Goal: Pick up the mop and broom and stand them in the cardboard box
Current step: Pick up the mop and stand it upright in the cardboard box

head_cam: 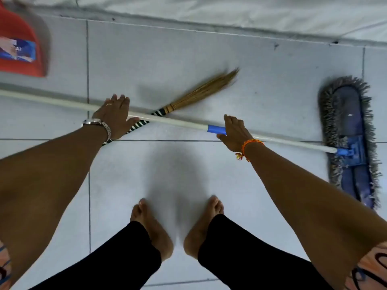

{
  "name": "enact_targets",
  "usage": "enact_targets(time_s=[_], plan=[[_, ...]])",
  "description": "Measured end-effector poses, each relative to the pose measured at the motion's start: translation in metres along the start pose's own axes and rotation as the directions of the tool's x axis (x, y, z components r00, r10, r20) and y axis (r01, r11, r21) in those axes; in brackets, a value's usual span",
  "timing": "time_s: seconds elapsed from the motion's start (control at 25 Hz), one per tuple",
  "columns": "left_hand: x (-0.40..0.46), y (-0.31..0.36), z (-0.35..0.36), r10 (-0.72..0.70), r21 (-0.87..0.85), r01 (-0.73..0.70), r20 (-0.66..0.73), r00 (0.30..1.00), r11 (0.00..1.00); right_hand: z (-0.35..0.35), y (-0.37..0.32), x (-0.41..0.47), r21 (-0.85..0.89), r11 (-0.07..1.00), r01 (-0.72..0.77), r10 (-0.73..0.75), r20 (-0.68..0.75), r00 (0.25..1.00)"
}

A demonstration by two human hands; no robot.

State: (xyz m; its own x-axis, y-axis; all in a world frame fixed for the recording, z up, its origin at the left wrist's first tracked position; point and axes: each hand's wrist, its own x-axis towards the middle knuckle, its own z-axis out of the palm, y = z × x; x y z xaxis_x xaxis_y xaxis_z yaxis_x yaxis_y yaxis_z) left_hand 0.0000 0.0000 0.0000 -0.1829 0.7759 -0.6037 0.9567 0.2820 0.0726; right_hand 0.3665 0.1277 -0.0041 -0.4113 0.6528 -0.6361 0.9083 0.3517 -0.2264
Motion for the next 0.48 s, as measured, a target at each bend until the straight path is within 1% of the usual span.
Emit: enact_targets(time_s=[0.12,0.16,0.24,0.32,0.48], plan=[[0.026,-0.017,0.028,-0.013,0.058,0.009,0.065,0.998,0.998,0.026,0.003,0.031,-0.067,0.997,0.04,-0.037,0.044,0.998],[0.029,-0.02,0.036,0.009,0.063,-0.013,0.066,0.998,0.998,0.033,0.004,0.037,-0.109,0.992,0.066,-0.058,0.07,0.996],[0.041,-0.029,0.043,0.026,0.049,-0.027,0.024,0.999,0.998,0.043,0.003,0.056,-0.201,0.973,0.111,-0.099,0.066,0.993],[0.048,-0.035,0.045,0.051,0.091,-0.05,-0.008,0.999,0.995,0.048,0.004,0.066,-0.283,0.946,0.158,-0.137,0.09,0.986],[0.045,-0.051,0.047,0.029,0.199,-0.03,0.007,1.0,0.98,0.051,-0.001,0.074,-0.413,0.885,0.214,-0.172,0.137,0.975]])
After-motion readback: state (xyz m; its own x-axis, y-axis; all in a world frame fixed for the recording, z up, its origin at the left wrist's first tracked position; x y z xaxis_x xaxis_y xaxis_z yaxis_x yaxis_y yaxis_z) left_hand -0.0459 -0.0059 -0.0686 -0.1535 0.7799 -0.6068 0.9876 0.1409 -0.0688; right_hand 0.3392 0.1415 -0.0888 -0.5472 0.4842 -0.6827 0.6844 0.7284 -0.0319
